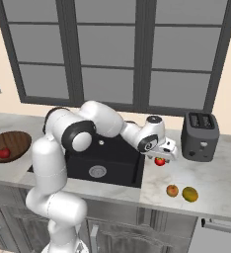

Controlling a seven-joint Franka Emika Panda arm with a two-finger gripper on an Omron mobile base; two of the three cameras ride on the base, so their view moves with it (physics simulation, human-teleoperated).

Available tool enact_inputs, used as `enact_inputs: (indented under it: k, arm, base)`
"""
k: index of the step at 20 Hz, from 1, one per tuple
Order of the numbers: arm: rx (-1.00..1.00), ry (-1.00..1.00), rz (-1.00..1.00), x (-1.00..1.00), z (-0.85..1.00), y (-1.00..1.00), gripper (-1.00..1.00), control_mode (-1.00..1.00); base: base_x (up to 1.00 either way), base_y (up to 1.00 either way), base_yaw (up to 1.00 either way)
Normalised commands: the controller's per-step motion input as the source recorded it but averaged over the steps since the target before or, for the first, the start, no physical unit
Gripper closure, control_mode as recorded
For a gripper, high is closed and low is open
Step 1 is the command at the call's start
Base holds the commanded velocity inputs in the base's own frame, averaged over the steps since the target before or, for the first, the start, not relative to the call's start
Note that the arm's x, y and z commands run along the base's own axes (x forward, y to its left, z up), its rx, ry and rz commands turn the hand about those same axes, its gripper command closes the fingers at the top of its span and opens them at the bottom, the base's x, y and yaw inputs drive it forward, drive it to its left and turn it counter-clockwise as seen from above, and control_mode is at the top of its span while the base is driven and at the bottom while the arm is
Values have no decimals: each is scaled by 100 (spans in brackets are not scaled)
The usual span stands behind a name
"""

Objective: There is a mixed pile of frozen fruits and vegetables on the counter. Locate all the frozen vegetables and place the items in a bowl on the counter. Take all the frozen fruits and defrost them in a running sink.

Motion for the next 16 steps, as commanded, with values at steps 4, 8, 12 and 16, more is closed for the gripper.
enact_inputs:
  k: [4, 8, 12, 16]
  arm:
    - [4, 0, 0, 11, -12, -2, -100, -100]
    - [3, 0, 0, 10, -11, -4, -100, -100]
    - [2, 0, 0, 9, -11, -4, -100, -100]
    - [2, 0, 0, 6, -11, -3, -100, -100]
  base:
    - [0, 0, 0]
    - [0, 0, 0]
    - [0, 0, 0]
    - [0, 0, 0]
